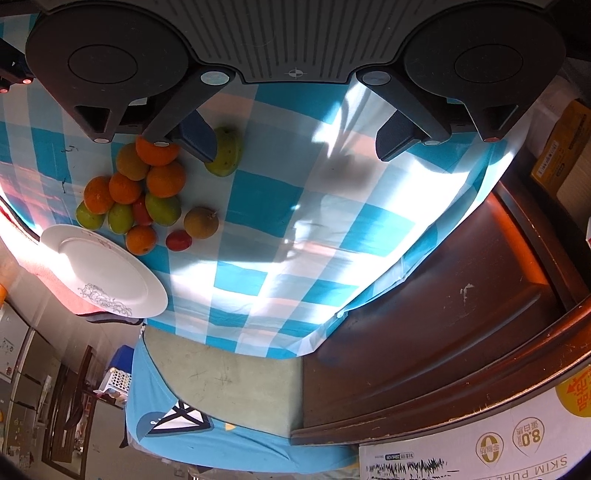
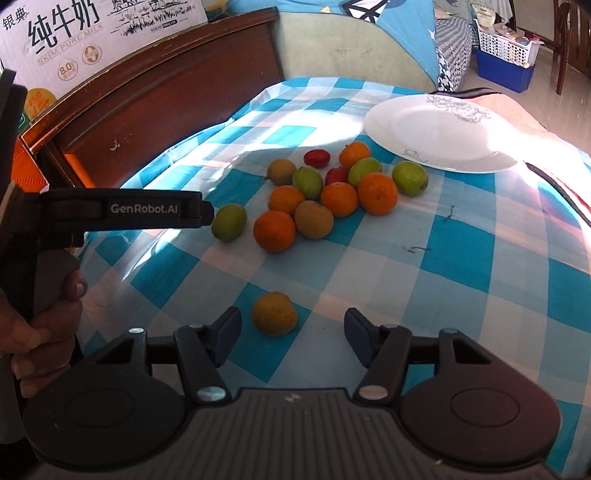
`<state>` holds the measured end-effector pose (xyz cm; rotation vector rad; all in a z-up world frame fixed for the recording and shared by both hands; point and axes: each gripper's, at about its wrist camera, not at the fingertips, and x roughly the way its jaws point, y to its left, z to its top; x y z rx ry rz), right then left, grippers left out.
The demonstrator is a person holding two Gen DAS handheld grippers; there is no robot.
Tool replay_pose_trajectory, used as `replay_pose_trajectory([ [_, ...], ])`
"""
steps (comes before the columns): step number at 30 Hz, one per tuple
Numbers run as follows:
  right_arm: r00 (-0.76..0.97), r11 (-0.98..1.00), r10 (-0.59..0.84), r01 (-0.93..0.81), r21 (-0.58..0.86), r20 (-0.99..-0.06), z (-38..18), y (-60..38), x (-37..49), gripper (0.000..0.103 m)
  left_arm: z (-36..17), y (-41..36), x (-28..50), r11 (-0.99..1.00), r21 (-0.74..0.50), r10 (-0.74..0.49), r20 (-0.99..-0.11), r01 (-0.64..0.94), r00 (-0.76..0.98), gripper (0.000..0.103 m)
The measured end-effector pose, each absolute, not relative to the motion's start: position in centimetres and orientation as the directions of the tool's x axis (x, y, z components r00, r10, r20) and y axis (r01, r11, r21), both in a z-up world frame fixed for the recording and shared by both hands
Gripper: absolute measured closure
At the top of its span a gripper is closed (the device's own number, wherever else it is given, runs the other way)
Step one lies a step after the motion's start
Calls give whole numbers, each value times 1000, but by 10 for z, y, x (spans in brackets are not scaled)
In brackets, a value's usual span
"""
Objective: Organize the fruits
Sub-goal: 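Grasp a brown round fruit with the right gripper while the left gripper grasps a green mango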
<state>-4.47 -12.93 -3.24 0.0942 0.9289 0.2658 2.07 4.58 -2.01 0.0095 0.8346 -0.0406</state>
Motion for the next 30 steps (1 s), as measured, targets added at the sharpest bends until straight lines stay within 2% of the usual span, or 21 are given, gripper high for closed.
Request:
replay_pose_trajectory([
  [8, 585, 962, 268, -204, 181, -766, -34, -126, -44, 53, -25, 51, 24, 999, -34, -39, -743, 21, 669, 23],
  [21, 598, 961, 253, -245, 127, -760, -35, -117, -46, 61, -32, 31, 27, 993, -42, -106, -726, 110, 679, 23],
  [25, 602, 963, 249, -239, 126, -759, -36, -117, -45, 67, -38, 30, 31, 993, -51, -110, -734, 107, 670, 23],
  [30, 604, 965, 247, -227, 133, -758, -36, -120, -45, 72, -44, 33, 36, 993, -82, -122, -739, 91, 663, 34],
])
